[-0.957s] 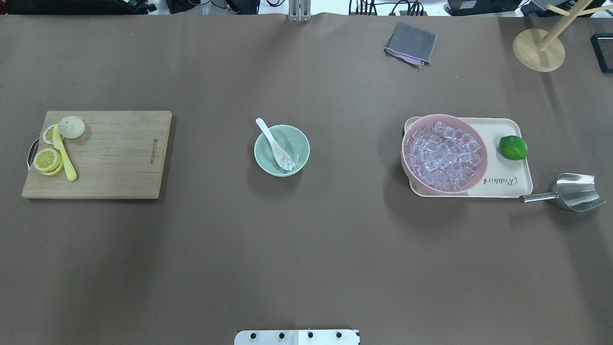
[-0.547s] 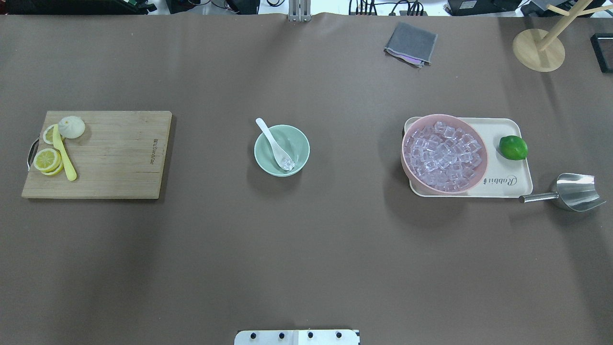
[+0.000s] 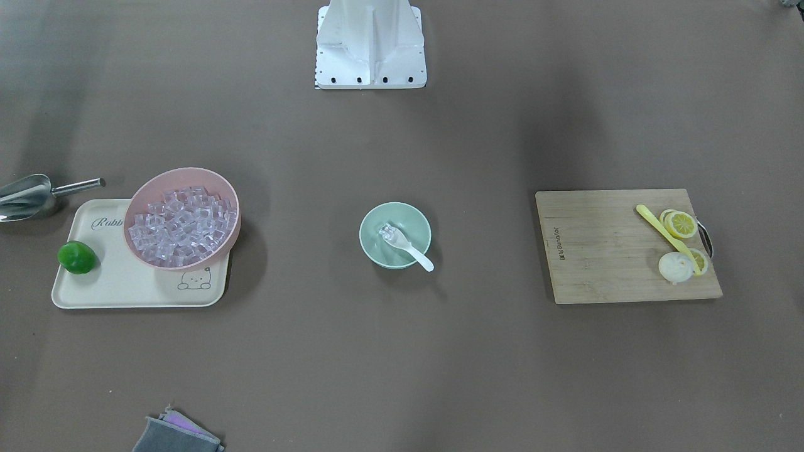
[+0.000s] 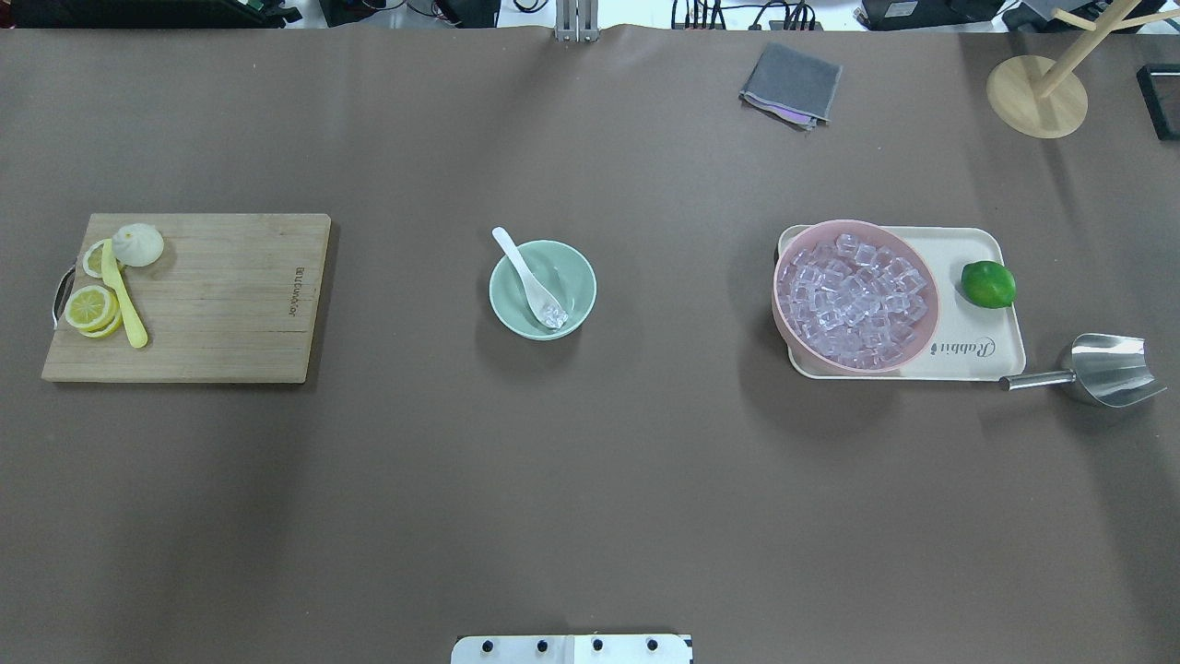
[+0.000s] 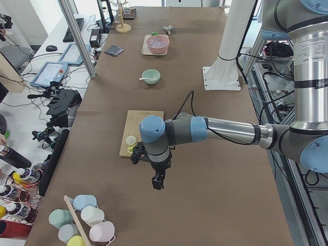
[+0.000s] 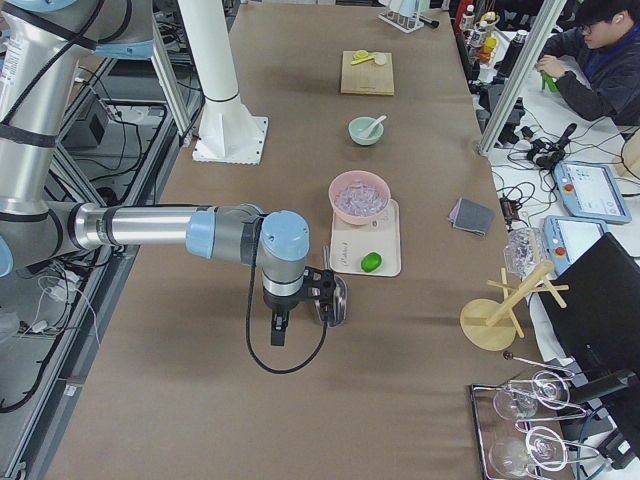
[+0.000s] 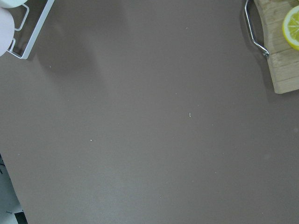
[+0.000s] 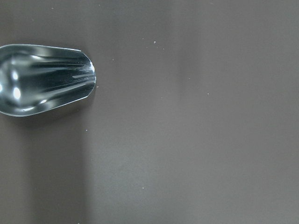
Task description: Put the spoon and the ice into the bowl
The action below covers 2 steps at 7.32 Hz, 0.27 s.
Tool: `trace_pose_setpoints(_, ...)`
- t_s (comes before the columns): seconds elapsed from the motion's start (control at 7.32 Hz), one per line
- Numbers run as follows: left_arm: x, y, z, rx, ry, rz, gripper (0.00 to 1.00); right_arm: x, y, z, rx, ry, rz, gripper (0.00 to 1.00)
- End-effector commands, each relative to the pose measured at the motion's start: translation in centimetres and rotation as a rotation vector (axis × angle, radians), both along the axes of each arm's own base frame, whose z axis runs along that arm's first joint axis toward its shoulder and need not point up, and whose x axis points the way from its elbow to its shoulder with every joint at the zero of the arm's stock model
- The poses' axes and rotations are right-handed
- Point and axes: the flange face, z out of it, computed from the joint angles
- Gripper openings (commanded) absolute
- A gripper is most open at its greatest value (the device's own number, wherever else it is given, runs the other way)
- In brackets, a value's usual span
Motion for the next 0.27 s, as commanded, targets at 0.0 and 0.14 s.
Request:
trace_pose_setpoints(0.0,-0.06,0.02,-0.03,0.001,-0.001,-0.001,0.98,-0.19,0.06,-0.14,-0.001,-0.031,0.006,1.0)
trace_pose_setpoints(0.14,-0.1,-0.06,-0.21,0.005,-0.006,0.0,0.98,-0.25,0.05,-0.19,-0.001,-0.039,0.007,1.0)
